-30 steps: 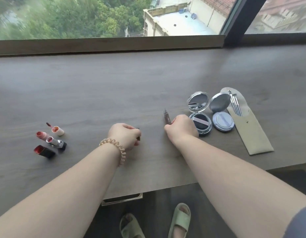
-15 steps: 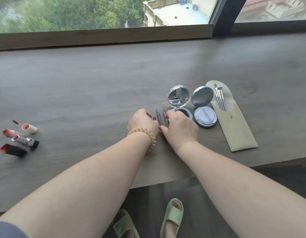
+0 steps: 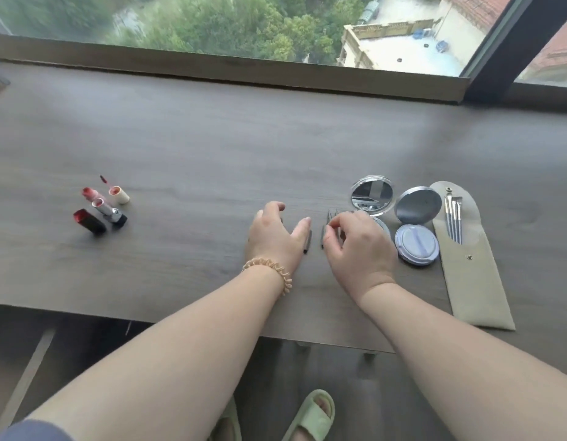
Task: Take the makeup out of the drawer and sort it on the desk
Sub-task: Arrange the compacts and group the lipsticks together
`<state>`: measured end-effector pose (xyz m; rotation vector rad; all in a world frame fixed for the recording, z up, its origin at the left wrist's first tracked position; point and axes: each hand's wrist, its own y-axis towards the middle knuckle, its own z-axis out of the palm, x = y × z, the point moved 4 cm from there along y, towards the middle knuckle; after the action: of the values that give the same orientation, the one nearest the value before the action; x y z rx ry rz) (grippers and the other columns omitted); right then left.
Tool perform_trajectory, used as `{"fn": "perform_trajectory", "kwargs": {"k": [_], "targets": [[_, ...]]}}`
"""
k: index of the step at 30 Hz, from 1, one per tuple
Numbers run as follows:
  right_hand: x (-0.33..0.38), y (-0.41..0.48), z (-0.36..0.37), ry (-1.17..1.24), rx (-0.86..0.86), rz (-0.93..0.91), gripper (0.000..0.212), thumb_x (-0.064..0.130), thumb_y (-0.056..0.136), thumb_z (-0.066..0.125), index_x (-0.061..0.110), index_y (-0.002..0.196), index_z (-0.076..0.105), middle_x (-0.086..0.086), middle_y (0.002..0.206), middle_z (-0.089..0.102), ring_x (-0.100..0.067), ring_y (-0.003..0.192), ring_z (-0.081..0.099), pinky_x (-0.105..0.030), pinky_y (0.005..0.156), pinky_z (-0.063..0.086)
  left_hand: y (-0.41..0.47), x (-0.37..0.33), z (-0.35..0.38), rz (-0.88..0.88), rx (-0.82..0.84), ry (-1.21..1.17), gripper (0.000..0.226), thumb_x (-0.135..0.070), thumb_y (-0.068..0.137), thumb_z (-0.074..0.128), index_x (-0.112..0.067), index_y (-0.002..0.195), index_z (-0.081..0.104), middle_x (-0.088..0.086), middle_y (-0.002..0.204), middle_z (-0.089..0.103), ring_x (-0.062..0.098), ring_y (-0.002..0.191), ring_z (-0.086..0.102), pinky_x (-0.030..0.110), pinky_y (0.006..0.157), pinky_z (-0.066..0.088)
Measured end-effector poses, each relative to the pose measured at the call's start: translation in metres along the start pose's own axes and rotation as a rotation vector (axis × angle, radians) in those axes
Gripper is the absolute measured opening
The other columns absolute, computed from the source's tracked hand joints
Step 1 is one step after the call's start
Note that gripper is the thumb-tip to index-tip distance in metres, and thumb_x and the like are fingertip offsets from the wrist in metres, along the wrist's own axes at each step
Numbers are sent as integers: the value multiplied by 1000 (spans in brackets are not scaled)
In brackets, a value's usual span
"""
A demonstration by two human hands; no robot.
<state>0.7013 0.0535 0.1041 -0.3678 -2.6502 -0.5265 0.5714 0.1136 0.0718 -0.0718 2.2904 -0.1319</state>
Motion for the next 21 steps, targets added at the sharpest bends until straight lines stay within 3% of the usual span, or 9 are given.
{"fn": "perform_trajectory", "kwargs": {"k": [5,9,13,16,21], "targets": [[69,9,28,178,79,-165,16,20,76,58,12,87,66,-7,83,61,-28,78,60,-34,68,46,-11,53,-69,36,-220,-72,36,-30,81,64,-18,112,49,-2,103,54,19,93,55,38,84,46],[131,5,76,272,390,-125,31,21,82,60,16,112,58,-3,107,57,-21,98,56,-35,86,44,-16,109,-140,-48,-452,12,37,-27,75,69,-18,96,40,1,91,51,20,80,52,36,74,45],[188,4,119,348,607,-19,53,28,80,61,23,129,43,2,123,51,-17,108,53,-31,89,42,1,164,-200,-226,-593,-51,51,-29,66,75,-20,93,33,3,93,46,26,76,52,42,74,48],[221,8,143,380,647,36,58,31,76,66,25,129,43,5,122,51,-14,107,53,-29,90,43,23,194,-228,-298,-538,-83,56,-29,62,76,-21,97,33,1,102,44,26,85,55,41,75,50],[263,10,182,318,627,55,47,34,74,69,27,117,53,3,116,53,-14,110,53,-30,90,42,66,223,-249,-254,-210,-23,58,-28,63,79,-24,111,46,-2,112,50,18,98,57,35,87,49]]}}
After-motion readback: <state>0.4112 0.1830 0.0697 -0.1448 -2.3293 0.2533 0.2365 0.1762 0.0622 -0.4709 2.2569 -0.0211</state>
